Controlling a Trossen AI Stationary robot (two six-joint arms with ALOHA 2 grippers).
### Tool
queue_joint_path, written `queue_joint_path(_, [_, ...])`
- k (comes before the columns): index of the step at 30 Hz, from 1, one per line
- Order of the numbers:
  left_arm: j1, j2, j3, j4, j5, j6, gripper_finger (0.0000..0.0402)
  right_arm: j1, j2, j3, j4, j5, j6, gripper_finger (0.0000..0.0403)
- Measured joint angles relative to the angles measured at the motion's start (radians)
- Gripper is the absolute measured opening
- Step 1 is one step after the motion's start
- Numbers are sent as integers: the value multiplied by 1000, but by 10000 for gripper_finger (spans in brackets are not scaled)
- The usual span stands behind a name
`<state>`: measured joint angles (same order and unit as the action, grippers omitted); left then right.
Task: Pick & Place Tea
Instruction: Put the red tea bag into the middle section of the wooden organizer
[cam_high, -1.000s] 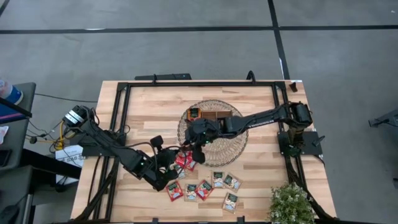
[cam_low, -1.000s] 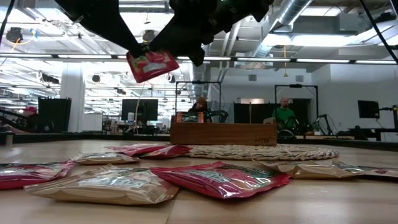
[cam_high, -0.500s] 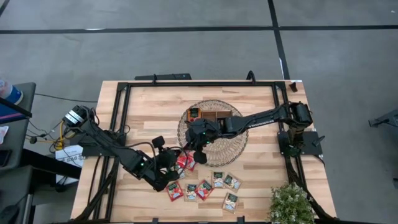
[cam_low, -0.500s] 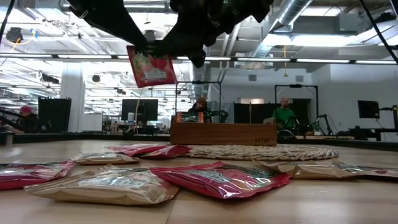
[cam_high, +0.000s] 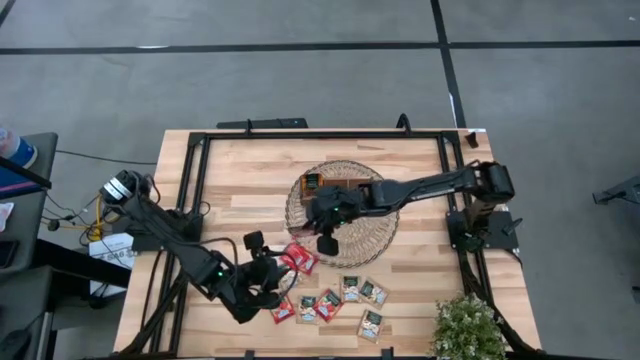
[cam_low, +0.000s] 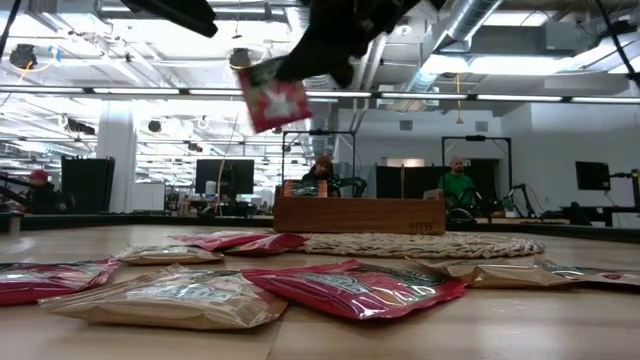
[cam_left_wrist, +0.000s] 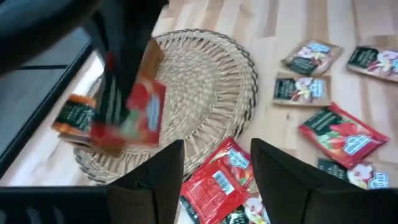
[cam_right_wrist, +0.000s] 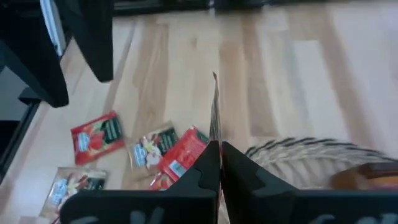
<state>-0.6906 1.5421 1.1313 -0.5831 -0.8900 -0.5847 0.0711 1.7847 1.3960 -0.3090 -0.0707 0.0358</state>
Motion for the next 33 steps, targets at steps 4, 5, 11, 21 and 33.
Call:
queue_joint_path(4, [0,-56,0,-112,-49,-95,179,-2,-85,-19,-55,76,-11,0])
queue_joint_path(5, [0,-75,0,-148,-57,-122,179,-5,-112,-36,-55,87,-11,0])
queue_joint_path(11, [16,-216,-24,-192,-4,-141,179,-62,-276,-200,20,134,-18,0])
queue_joint_path(21, [202,-513,-294,166,254,114,176,-276,-291,-441,308,52,-30,0])
queue_joint_path(33, [451,-662,-581,553,522,291,161,-398,-159,-443,310,16,-68,0])
